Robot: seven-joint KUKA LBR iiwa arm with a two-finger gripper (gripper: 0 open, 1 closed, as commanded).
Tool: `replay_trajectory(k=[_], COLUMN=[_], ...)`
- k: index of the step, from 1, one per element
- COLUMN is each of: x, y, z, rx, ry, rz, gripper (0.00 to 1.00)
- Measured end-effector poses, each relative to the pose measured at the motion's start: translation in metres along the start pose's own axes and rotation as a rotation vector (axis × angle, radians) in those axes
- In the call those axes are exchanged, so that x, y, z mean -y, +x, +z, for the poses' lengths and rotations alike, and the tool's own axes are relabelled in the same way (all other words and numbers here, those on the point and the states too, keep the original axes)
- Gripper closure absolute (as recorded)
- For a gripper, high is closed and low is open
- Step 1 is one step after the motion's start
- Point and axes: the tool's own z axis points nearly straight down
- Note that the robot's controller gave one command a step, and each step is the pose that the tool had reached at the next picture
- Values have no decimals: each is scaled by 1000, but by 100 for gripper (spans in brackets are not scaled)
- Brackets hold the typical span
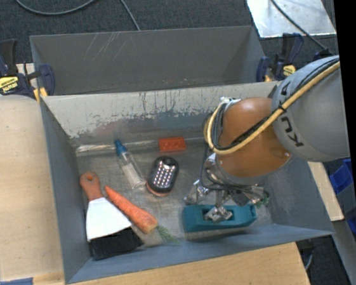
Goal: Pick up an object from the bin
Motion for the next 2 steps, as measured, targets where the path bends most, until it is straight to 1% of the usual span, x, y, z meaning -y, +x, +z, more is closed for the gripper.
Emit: replay_trajectory(k=[1,2], x=[0,-2], y=[0,1], z=[0,-19], rx=[0,21], ry=[0,-8], rz=[0,-19], gripper=[100,100])
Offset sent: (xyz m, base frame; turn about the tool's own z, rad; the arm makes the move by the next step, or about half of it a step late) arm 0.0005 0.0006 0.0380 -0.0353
